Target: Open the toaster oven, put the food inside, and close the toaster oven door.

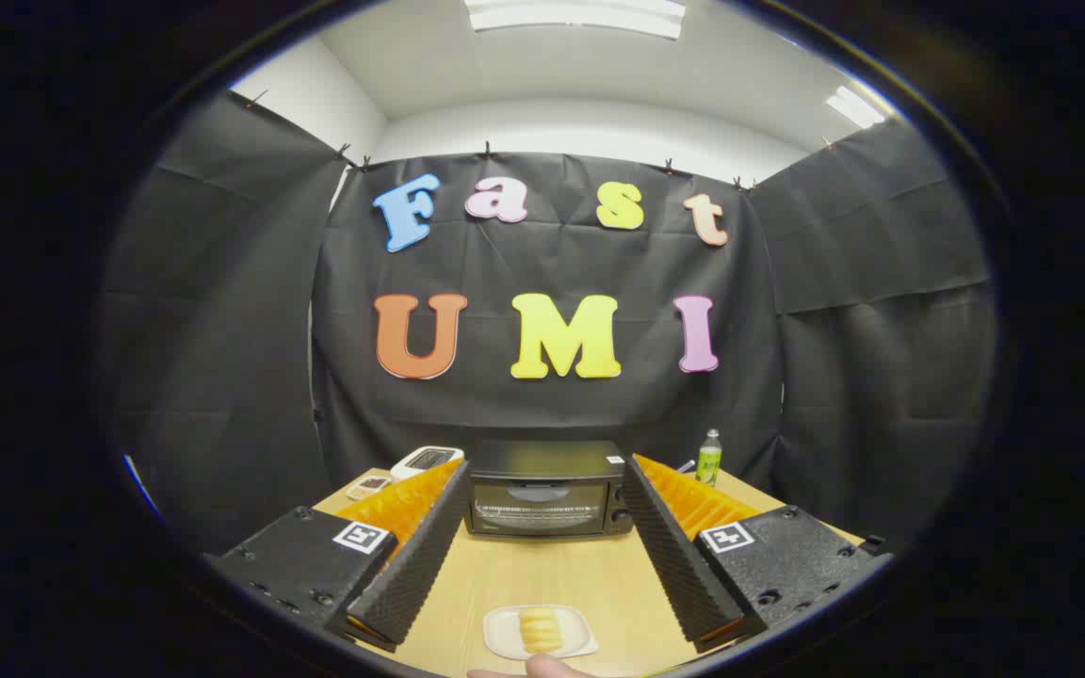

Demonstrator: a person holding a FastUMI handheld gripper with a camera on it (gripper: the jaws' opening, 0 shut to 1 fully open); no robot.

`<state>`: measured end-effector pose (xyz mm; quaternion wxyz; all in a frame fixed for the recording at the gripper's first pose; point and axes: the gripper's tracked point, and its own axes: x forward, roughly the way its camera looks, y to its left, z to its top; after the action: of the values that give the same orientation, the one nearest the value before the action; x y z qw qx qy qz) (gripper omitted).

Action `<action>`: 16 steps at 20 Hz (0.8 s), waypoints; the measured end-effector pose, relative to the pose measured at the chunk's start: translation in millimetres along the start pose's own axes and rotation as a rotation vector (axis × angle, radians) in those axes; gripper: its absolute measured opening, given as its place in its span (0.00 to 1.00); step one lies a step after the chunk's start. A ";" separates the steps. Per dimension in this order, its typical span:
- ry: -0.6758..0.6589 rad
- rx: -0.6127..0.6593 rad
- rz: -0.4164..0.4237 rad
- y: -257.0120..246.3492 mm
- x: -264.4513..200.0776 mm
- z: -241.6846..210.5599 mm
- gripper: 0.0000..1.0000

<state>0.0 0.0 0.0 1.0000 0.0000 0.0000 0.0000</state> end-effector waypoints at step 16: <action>0.041 0.055 -0.013 -17.2 7.4 -17.3 1.00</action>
<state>7.4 -17.2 -17.3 0.9994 0.0276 0.0207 -0.0064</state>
